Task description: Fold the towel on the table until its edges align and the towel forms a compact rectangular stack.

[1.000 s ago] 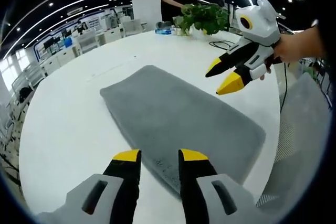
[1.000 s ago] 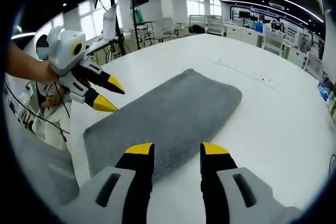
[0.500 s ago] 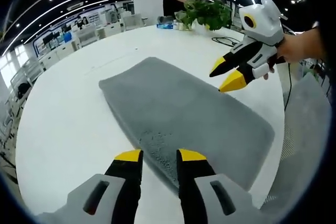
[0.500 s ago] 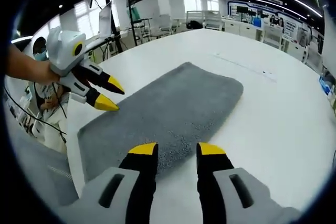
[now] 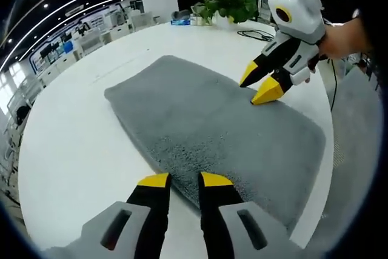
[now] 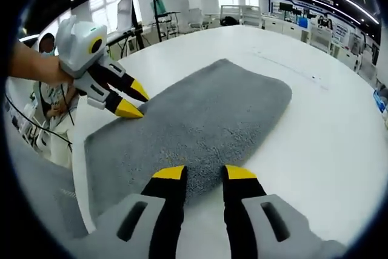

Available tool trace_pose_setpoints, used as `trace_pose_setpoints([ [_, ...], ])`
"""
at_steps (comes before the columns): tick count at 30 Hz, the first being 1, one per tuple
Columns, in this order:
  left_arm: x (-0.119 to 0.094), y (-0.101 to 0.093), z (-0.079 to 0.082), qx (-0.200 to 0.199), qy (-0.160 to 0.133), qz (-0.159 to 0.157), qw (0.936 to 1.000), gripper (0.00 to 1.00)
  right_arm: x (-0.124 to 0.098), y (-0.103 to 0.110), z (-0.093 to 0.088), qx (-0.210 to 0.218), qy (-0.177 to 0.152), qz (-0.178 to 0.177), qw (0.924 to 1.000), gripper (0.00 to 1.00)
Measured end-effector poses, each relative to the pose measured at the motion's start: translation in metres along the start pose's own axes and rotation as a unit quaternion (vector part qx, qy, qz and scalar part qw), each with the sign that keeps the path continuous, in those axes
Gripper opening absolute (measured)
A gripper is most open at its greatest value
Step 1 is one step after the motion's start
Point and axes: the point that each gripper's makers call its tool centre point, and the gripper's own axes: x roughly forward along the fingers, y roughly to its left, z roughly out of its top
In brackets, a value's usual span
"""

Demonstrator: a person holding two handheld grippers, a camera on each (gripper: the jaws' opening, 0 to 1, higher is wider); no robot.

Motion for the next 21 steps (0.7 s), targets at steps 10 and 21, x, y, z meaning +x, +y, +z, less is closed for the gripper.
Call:
trace_pose_setpoints([
  [10,0.001,-0.004,-0.002,-0.056,-0.013,-0.012,0.9983,0.12,0.005,-0.005,-0.008,-0.032,0.014,-0.005,0.9994,0.18],
  [21,0.005,-0.018,0.003,-0.047,-0.010,-0.014,0.9988,0.10,-0.004,-0.009,-0.019,-0.043,0.015,0.001,0.9990,0.16],
])
